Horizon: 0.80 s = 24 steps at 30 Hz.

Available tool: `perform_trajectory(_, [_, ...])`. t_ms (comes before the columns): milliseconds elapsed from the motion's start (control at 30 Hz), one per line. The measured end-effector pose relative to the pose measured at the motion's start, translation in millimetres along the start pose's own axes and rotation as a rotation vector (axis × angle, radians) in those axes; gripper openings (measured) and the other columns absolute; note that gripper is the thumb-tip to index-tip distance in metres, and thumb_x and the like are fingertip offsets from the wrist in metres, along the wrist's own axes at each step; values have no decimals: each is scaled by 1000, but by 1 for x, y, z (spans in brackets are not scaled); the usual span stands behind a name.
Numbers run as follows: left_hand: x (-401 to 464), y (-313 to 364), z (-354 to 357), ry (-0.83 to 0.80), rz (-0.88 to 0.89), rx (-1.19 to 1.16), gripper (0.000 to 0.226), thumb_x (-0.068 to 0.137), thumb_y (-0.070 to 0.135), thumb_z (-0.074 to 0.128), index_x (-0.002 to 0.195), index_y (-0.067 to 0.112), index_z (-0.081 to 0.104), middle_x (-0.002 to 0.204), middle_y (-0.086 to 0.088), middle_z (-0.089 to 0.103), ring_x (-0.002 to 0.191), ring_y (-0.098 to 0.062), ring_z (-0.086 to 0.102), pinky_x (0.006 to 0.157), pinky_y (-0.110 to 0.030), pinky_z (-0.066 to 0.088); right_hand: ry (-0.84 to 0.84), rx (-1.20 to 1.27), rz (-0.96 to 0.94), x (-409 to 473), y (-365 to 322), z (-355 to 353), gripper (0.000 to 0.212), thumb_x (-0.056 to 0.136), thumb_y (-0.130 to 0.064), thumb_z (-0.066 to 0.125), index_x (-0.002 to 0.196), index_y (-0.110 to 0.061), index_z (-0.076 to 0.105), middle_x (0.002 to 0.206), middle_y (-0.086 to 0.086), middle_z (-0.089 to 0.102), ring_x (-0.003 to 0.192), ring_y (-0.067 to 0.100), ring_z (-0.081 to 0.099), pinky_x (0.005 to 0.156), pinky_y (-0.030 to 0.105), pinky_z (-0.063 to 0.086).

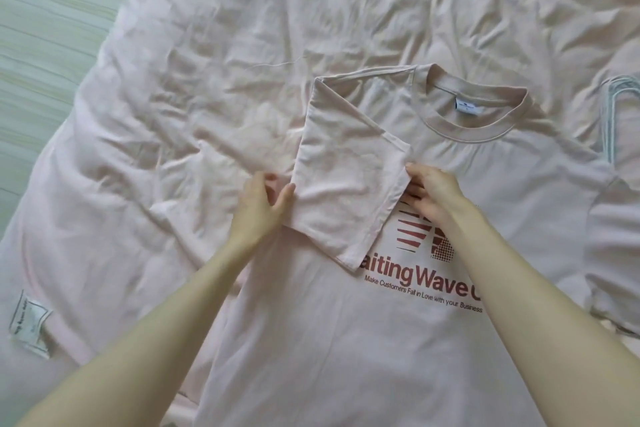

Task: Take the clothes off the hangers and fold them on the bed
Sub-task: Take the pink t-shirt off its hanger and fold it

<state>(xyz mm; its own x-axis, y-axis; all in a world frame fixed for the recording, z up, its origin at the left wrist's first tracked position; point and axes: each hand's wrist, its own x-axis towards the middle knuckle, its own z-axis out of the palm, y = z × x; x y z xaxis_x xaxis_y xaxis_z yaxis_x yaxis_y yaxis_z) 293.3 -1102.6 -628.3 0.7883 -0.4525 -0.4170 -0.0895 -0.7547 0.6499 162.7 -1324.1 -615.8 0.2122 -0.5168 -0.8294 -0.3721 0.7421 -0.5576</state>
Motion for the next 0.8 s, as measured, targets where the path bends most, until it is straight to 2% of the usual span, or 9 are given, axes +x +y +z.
perform_trajectory(67, [0, -9, 0, -169, -128, -135, 26, 90, 39, 57, 100, 16, 60, 93, -1, 64, 84, -17, 60, 76, -35, 50, 39, 20, -8, 0, 1, 3, 14, 88, 1, 52, 77, -6, 56, 73, 8, 59, 66, 18, 59, 64, 33, 53])
perform_trajectory(167, [1, -14, -1, -174, -144, -226, 20, 93, 30, 54, 83, 14, 60, 77, 3, 60, 76, -16, 55, 69, -30, 43, 103, 53, -36, 0, 2, 0, 15, 88, 4, 50, 79, -6, 57, 76, 9, 60, 71, 20, 61, 73, 39, 54])
perform_trajectory(300, [1, -16, -1, -110, -59, -9, 20, 98, 27, 44, 92, 9, 50, 90, -5, 55, 85, -19, 49, 67, -25, 28, 81, -28, -46, -4, 8, -1, 12, 93, -6, 51, 84, -8, 59, 84, 9, 65, 77, 23, 65, 60, 33, 55])
perform_trajectory(400, [-3, -21, -1, -117, -82, -52, 28, 97, 35, 45, 95, 8, 52, 95, -5, 59, 90, -20, 53, 74, -29, 37, 62, -111, -19, -10, 24, 4, 18, 93, -26, 57, 92, -8, 59, 92, 10, 67, 83, 24, 66, 63, 31, 56])
perform_trajectory(467, [-5, -28, -2, -137, -81, 11, 41, 93, 49, 46, 87, 9, 55, 86, -3, 61, 85, -21, 56, 73, -37, 43, 53, -155, -13, -12, 37, 8, 29, 89, -34, 62, 95, -5, 60, 98, 12, 67, 90, 26, 66, 68, 31, 56])
perform_trajectory(567, [-10, -33, -5, -147, -45, 158, 42, 93, 47, 47, 71, 11, 44, 67, 0, 49, 73, -26, 49, 60, -37, 31, 85, -377, -75, -13, 55, 14, 41, 83, -41, 66, 103, -6, 60, 103, 13, 68, 86, 28, 64, 60, 31, 49])
perform_trajectory(667, [-13, -29, -5, -88, -72, 119, 32, 92, 43, 51, 89, 11, 50, 84, -3, 58, 85, -28, 55, 67, -37, 36, 125, -552, -130, -18, 65, 17, 44, 79, -43, 65, 106, -9, 57, 106, 13, 66, 82, 25, 56, 58, 30, 41])
perform_trajectory(767, [-23, -23, -2, -10, -38, 173, 34, 91, 36, 54, 114, 12, 47, 107, -7, 57, 97, -29, 56, 77, -41, 43, 153, -532, -101, -31, 73, 12, 39, 81, -39, 64, 103, -8, 58, 104, 11, 67, 90, 27, 63, 71, 36, 49])
perform_trajectory(800, [-28, -23, 0, 29, 38, 230, 37, 91, 31, 55, 122, 12, 45, 114, -9, 54, 102, -30, 54, 80, -43, 43, 147, -499, -93, -39, 76, 9, 33, 83, -36, 63, 101, -8, 59, 101, 10, 67, 86, 24, 64, 68, 33, 51])
